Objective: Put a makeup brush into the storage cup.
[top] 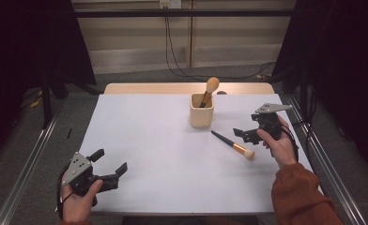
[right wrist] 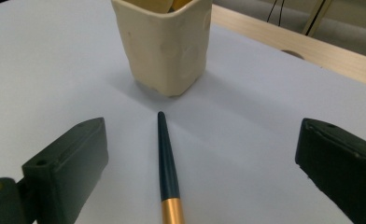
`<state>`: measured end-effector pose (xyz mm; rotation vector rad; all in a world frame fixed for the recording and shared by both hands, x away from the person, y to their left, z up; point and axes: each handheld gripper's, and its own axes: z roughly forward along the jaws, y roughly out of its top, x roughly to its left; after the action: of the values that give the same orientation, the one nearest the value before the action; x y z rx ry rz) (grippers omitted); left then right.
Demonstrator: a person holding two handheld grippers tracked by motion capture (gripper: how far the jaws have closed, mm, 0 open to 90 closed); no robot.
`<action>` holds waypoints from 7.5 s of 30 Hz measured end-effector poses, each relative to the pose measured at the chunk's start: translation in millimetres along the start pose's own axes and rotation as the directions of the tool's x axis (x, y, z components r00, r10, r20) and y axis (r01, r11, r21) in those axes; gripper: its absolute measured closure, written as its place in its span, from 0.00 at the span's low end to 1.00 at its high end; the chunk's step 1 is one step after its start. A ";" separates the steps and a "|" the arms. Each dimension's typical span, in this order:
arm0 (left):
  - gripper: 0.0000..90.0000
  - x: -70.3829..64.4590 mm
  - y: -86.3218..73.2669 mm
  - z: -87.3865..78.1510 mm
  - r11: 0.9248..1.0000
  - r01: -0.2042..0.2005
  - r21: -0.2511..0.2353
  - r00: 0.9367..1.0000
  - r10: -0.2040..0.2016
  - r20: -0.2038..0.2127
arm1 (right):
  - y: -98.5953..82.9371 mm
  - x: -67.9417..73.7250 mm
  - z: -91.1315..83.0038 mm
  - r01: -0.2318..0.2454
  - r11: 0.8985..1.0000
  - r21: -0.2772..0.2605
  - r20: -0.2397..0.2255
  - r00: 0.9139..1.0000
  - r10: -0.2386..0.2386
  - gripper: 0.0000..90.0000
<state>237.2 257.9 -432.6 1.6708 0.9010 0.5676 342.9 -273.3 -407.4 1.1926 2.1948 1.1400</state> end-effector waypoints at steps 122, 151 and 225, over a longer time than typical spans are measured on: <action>0.04 0.8 -1.1 1.9 0.999 -0.029 0.023 1.000 0.029 -0.007 | -7.0 -0.2 28.4 0.059 0.882 0.468 -0.140 0.990 0.008 0.83; 0.04 0.6 -1.1 2.4 0.999 -0.028 0.027 1.000 0.028 -0.001 | -28.5 -2.1 13.5 -0.118 0.985 0.126 -0.034 0.992 0.124 0.83; 0.02 -50.3 37.9 52.4 0.974 -0.202 0.100 0.926 0.157 0.343 | 2.0 87.2 6.6 0.268 0.959 0.096 -0.472 0.860 -0.193 0.83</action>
<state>257.1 182.7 -407.3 1.9144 0.5519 0.3347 299.5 -197.4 -406.3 0.7291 2.7405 1.2601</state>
